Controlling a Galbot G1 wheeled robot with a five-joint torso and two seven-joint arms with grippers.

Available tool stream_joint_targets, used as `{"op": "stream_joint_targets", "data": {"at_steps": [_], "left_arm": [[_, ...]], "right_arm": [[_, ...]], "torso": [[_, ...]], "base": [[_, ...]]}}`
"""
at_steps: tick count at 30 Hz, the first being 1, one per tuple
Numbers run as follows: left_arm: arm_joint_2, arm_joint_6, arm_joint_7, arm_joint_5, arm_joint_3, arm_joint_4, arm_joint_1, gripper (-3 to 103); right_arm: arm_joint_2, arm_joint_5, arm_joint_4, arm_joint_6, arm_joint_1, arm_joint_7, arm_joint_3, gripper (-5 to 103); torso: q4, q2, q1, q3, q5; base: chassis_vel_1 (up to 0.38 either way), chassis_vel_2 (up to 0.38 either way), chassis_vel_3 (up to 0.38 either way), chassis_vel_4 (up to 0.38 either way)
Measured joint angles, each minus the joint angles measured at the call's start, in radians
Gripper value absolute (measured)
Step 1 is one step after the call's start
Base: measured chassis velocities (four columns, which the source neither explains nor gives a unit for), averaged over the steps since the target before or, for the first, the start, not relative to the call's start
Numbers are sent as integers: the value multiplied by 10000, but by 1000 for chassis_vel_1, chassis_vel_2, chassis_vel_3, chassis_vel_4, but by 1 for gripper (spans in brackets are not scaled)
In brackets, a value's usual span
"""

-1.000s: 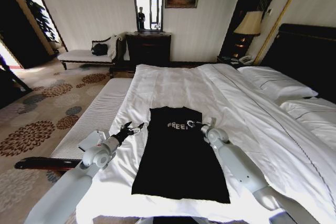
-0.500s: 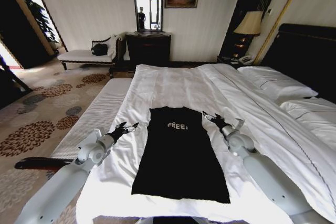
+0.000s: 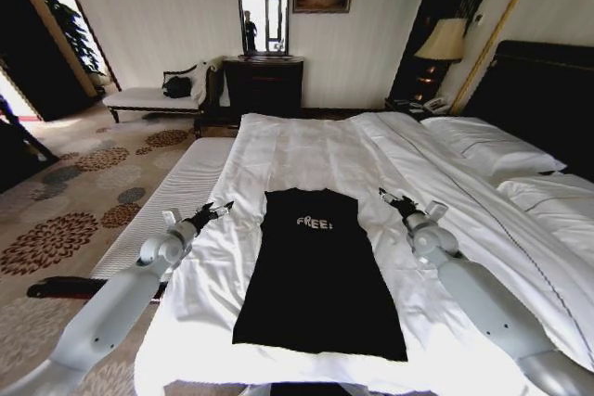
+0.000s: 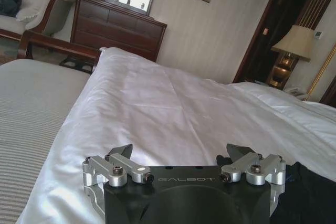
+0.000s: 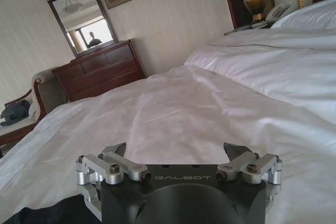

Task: Fold the clothes on the bed.

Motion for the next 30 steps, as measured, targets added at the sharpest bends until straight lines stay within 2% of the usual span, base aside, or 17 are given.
{"op": "stream_joint_targets", "data": {"at_steps": [3,4,6,7,8,9,11,13,16,17,18,21,27,30], "left_arm": [[-681,366,1,-707,547,879,-1191,100],[-681,366,1,-707,547,879,-1191,100],[-960,638,-1,-1357,837,1321,-1698,100],[-1162,826,0,-1747,1092,1737,-2100,100],[-1162,826,0,-1747,1092,1737,-2100,100],[-1390,948,-4,-2006,1321,2220,-2509,100],[-1772,1115,0,-2259,1565,2947,-3050,100],[-2273,1191,-2,-2171,1826,4054,-3644,100],[-2597,1185,-4,-1962,1893,4705,-3936,100],[-3135,1166,-4,-1696,1920,5698,-4340,100],[-3135,1166,-4,-1696,1920,5698,-4340,100],[-3687,1077,-2,-1292,1952,6685,-4642,100],[-4074,979,-3,-1037,1977,7162,-4736,100],[-4065,974,-2,-1086,1950,7119,-4731,100]], "right_arm": [[-511,1322,-498,-1292,298,-961,-38,100],[-511,1322,-498,-1292,298,-961,-38,100],[-772,1630,-746,-2282,530,-1450,-122,100],[-869,1687,-1010,-2933,838,-1930,-234,100],[-869,1687,-1010,-2933,838,-1930,-234,100],[-802,1807,-1457,-3572,1317,-2276,-478,100],[-475,1908,-2273,-4084,2028,-2520,-918,100],[169,1662,-3482,-4222,2889,-2811,-1530,100],[581,1427,-4236,-4223,3408,-3068,-1842,100],[1172,1029,-5380,-4216,4414,-3562,-2254,100],[1172,1029,-5380,-4216,4414,-3562,-2254,100],[1869,421,-6835,-4094,5665,-4089,-2554,100],[2608,-786,-8300,-3991,6425,-4601,-2531,100],[2670,-1093,-8437,-4028,6387,-4719,-2426,100]], "torso": [[-12,0,-1,-1,-4],[-12,0,-1,-1,-4],[-22,0,1,0,-2],[-23,0,1,0,-1],[-23,0,1,0,-1],[-16,0,1,0,-3],[-5,0,0,-1,-2],[0,-1,1,1,2],[1,-1,1,2,4],[-3,-2,4,2,2],[-3,-2,4,2,2],[-3,-1,4,1,-6],[-2,-2,2,0,-5],[-7,-1,1,0,-1]], "base": [[0,0,0,0],[0,0,0,0],[0,0,0,0],[0,0,0,0],[0,0,0,0],[0,0,0,0],[0,0,0,0],[0,0,0,0],[0,0,0,0],[0,0,0,0],[0,0,0,0],[0,0,0,0],[0,0,0,0],[0,0,0,0]]}}
